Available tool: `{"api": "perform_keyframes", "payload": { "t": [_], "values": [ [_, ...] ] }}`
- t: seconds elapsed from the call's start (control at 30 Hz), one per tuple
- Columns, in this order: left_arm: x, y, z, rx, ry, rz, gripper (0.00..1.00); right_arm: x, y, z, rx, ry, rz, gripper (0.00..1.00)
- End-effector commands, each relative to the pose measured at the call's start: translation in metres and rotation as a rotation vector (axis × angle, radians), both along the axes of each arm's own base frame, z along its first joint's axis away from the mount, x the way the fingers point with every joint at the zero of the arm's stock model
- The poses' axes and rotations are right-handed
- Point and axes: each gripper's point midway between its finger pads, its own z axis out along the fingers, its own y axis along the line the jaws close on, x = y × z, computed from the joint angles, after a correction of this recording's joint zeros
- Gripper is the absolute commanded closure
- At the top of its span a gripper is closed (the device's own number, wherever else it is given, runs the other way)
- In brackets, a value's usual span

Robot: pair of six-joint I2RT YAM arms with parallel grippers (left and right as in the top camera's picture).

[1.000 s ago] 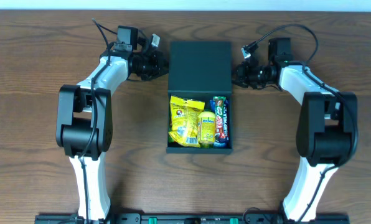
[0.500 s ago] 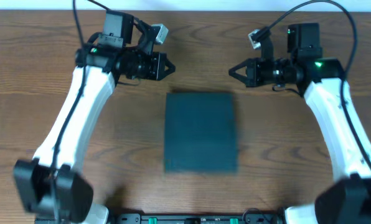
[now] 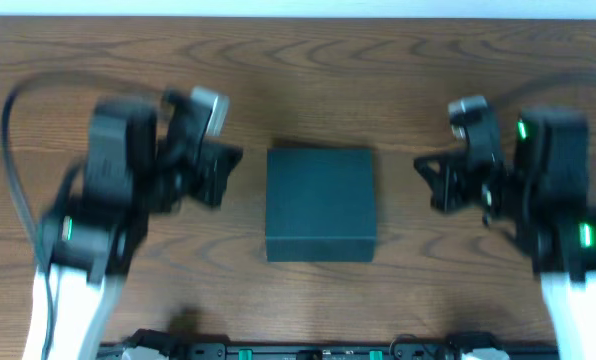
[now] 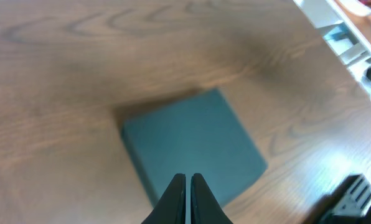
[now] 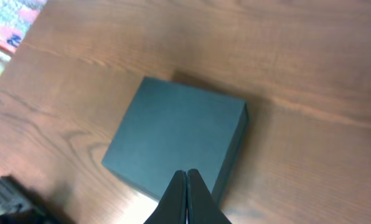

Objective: Pack container

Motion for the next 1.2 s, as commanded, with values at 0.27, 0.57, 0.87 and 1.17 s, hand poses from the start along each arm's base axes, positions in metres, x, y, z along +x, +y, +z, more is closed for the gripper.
{"api": "perform_keyframes", "payload": {
  "t": [0.27, 0.57, 0.87, 1.17],
  "values": [
    [-0.039, 0.003, -0.112, -0.058, 0.016, 0.004, 0.94, -0.093, 0.017, -0.127, 0.171, 0.131, 0.043, 0.98],
    [-0.004, -0.045, -0.148, -0.186, 0.108, -0.161, 0.94, -0.112, 0.02, -0.204, 0.24, 0.326, -0.016, 0.98],
    [-0.004, -0.085, -0.195, -0.145, 0.242, -0.254, 0.94, -0.106, 0.03, -0.217, 0.328, 0.357, -0.075, 0.98],
    [-0.004, -0.087, -0.199, -0.139, 0.259, -0.256, 0.94, -0.097, 0.044, -0.235, 0.367, 0.328, -0.136, 0.98]
  ]
}}
